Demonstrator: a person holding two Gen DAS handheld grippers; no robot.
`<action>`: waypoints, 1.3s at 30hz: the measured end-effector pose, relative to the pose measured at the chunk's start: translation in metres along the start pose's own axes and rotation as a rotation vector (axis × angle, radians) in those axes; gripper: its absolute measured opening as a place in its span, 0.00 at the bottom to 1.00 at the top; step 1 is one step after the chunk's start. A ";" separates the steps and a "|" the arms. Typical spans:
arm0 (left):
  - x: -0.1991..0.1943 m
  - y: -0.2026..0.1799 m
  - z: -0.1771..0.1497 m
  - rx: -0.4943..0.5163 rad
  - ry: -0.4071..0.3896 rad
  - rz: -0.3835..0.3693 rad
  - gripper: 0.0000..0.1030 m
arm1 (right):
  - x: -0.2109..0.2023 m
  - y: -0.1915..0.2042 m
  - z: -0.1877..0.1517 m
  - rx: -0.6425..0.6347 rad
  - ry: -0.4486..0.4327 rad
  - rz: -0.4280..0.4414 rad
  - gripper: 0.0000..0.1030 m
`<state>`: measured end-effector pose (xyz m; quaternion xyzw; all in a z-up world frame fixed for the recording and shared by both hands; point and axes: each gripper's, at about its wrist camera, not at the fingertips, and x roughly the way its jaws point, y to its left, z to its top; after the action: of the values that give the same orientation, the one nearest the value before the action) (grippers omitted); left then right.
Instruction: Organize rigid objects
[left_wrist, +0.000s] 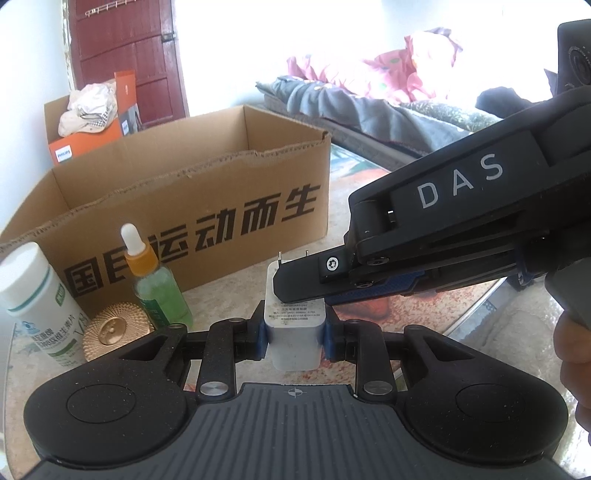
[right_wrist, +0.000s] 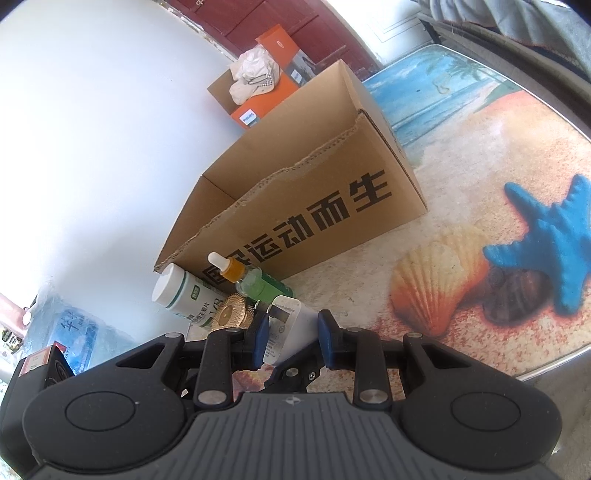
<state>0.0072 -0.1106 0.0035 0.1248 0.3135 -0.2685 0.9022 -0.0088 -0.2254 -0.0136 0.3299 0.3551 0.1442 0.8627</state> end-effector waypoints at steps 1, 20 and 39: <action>-0.003 0.000 0.000 0.000 -0.006 0.003 0.25 | -0.002 0.002 0.000 -0.006 -0.004 0.003 0.31; -0.042 0.034 0.081 -0.001 -0.142 0.053 0.26 | -0.021 0.080 0.073 -0.165 -0.094 0.086 0.31; 0.073 0.113 0.170 -0.155 0.116 -0.048 0.26 | 0.080 0.069 0.199 -0.158 0.069 0.005 0.32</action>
<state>0.2035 -0.1141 0.0955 0.0626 0.3879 -0.2576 0.8828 0.1878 -0.2286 0.0968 0.2563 0.3715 0.1853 0.8729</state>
